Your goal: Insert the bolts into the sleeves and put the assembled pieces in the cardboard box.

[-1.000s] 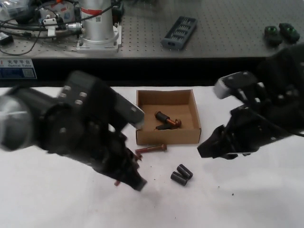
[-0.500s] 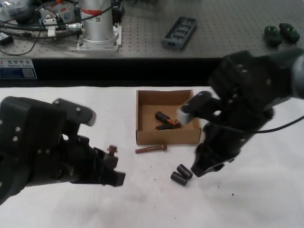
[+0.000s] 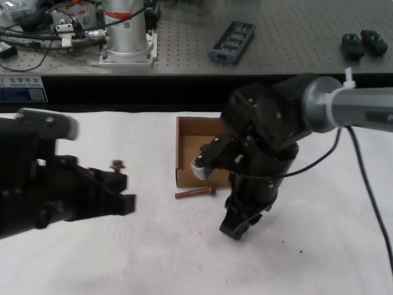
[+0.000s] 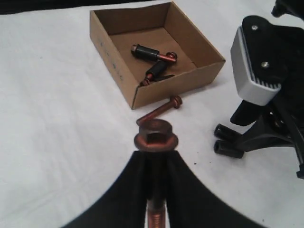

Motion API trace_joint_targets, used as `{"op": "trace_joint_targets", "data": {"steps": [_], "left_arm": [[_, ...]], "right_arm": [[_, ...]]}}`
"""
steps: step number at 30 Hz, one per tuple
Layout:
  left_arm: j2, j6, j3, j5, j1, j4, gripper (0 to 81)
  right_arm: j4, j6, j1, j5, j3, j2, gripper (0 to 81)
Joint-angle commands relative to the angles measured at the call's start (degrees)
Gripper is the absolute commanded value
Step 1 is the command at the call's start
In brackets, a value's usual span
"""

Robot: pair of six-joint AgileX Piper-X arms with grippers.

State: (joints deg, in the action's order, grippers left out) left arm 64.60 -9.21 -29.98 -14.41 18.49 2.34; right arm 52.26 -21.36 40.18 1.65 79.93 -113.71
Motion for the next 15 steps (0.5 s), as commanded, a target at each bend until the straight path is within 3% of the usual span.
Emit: {"op": "trace_joint_targets", "data": {"steps": [1,7,15], "left_arm": [[-1.06,-0.86,0.06,-0.43,-0.42,-0.76,5.0],[-6.07,-1.23,2.13,-0.47,-3.41,-0.60,5.0],[-10.59,-1.23,2.14,-0.47,-3.44,-0.32,5.0]], "right_arm": [[0.24,-0.57,-0.01,-0.02,1.62,-0.36,29.5],[0.02,-1.85,-0.36,-2.55,3.74,-3.43,23.8],[2.63,-1.85,-0.55,-3.27,3.91,-4.58,23.2]]}}
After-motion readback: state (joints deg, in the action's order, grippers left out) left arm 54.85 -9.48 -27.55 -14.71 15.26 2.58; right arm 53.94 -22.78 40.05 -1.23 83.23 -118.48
